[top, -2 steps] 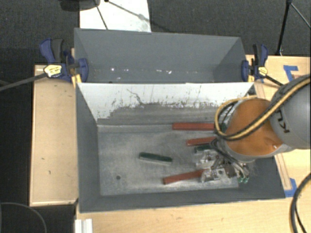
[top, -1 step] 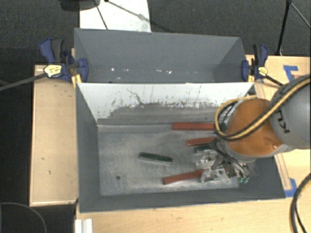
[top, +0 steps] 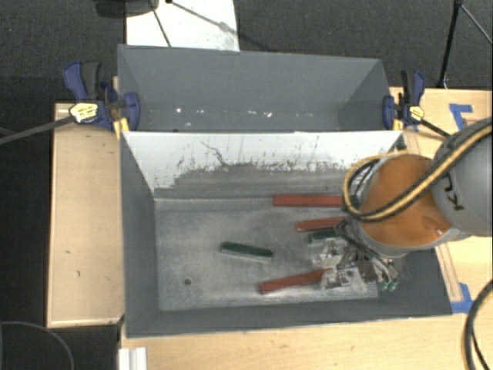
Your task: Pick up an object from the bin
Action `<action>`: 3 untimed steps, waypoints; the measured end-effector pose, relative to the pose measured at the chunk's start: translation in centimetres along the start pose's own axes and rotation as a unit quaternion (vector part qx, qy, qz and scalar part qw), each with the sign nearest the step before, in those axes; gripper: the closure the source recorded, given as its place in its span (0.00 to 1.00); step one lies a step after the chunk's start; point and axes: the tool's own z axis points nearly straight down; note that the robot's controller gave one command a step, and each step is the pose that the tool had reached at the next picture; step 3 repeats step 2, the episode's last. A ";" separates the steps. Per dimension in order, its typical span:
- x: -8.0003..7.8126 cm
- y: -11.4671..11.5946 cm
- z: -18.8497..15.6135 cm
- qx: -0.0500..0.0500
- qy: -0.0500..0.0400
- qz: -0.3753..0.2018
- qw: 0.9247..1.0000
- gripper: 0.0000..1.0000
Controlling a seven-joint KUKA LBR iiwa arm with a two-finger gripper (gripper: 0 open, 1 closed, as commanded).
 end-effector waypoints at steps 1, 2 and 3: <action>-0.6 -1.0 -3.1 0.002 -0.004 -0.096 0.995 1.00; -1.0 -3.2 -13.7 0.001 -0.002 -0.079 0.997 1.00; -1.0 -3.2 -13.7 0.001 -0.002 -0.079 0.997 1.00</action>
Offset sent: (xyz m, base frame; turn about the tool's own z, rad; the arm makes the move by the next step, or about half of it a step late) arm 0.0134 -0.0305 0.1365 -0.1599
